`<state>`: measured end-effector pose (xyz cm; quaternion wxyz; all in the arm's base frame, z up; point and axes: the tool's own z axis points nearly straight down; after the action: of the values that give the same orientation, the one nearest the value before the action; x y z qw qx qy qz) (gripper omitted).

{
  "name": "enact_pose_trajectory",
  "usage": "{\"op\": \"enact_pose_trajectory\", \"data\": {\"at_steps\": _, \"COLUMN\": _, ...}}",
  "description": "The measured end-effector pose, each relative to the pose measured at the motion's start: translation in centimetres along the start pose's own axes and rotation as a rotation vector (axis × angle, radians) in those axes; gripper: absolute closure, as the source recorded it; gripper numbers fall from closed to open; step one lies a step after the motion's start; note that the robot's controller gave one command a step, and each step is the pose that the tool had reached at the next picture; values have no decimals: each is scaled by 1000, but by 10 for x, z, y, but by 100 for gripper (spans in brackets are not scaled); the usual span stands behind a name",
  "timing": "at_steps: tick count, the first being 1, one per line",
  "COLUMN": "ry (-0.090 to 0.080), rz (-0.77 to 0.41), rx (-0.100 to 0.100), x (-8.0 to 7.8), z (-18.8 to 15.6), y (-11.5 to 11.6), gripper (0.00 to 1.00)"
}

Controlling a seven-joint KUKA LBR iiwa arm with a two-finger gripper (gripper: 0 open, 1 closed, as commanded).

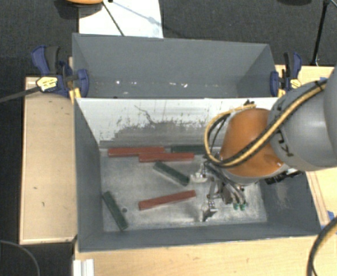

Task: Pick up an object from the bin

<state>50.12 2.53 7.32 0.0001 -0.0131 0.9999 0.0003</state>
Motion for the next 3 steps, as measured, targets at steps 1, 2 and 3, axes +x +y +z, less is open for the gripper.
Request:
{"op": "enact_pose_trajectory", "data": {"at_steps": 1, "ry": -21, "rz": -89, "rx": -5, "x": -1, "z": -2, "y": 79, "gripper": 100}}
{"op": "enact_pose_trajectory", "data": {"at_steps": 2, "ry": -21, "rz": -90, "rx": -4, "x": -1, "z": -2, "y": 79, "gripper": 100}}
{"op": "enact_pose_trajectory", "data": {"at_steps": 3, "ry": -1, "rz": -140, "rx": 0, "x": 0, "z": -119, "y": 75, "gripper": 100}}
